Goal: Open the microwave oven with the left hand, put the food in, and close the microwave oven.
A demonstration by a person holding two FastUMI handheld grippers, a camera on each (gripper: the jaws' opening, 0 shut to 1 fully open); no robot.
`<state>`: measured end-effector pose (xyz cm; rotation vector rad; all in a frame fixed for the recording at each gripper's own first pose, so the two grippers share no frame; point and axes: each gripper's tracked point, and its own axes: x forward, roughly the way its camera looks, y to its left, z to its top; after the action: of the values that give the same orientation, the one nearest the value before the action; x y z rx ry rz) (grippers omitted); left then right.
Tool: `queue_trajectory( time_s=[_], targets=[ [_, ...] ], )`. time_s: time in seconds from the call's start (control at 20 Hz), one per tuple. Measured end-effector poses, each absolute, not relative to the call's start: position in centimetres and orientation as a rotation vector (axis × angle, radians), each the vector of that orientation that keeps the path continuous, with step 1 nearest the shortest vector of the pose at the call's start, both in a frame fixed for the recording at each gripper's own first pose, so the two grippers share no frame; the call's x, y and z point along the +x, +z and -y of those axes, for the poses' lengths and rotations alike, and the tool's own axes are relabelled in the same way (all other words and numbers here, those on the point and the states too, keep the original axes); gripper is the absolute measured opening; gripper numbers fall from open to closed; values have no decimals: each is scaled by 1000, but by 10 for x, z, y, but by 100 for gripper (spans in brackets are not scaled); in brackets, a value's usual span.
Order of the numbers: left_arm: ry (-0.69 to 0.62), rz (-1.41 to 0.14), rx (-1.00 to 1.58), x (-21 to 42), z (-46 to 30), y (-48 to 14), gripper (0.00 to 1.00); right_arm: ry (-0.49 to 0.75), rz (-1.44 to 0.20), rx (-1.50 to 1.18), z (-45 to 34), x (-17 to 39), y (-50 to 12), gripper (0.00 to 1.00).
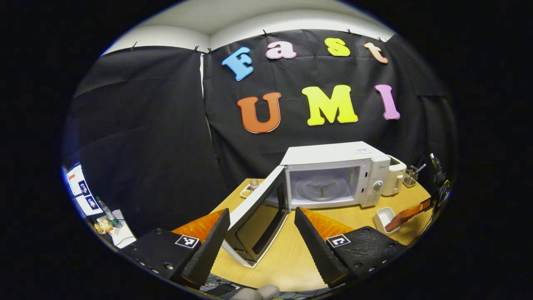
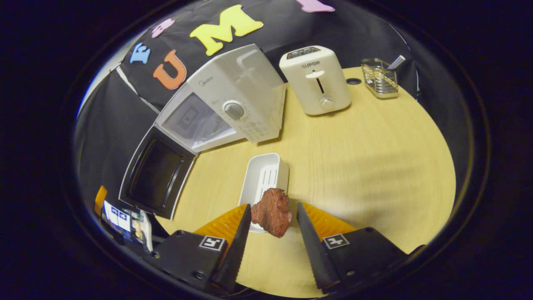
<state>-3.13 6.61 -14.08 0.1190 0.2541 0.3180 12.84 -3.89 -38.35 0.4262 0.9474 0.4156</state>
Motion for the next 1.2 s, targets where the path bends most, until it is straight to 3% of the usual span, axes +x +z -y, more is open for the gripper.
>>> queue_trajectory(
  time_s=[0.1, 0.15, 0.2, 0.25, 0.3, 0.35, 0.8, 1.05, 1.2],
  targets=[
    [309, -249, 119, -20, -49, -133, 95, 452, -992, 491, 38, 130, -387, 50],
    [303, -249, 120, -16, -42, -131, 95, 480, -1018, 532, 35, 129, -387, 24],
    [302, -252, 125, -12, -37, -129, 95, 499, -1043, 565, 33, 128, -388, 32],
    [304, -259, 134, -10, -34, -125, 95, 516, -1061, 592, 33, 127, -388, 25],
    [306, -265, 138, -9, -29, -124, 95, 519, -1073, 611, 34, 128, -388, 8],
    [311, -269, 142, -5, -24, -121, 95, 532, -1075, 627, 33, 128, -385, 19],
    [297, -298, 158, 3, 1, -123, 95, 659, -950, 600, 14, 134, -299, 17],
    [224, -299, 154, 6, -3, -127, 95, 638, -813, 682, -38, 130, -247, 16],
    [147, -332, 143, 2, -11, -142, 95, 566, -745, 727, -82, 136, -242, 16]
  ],
)
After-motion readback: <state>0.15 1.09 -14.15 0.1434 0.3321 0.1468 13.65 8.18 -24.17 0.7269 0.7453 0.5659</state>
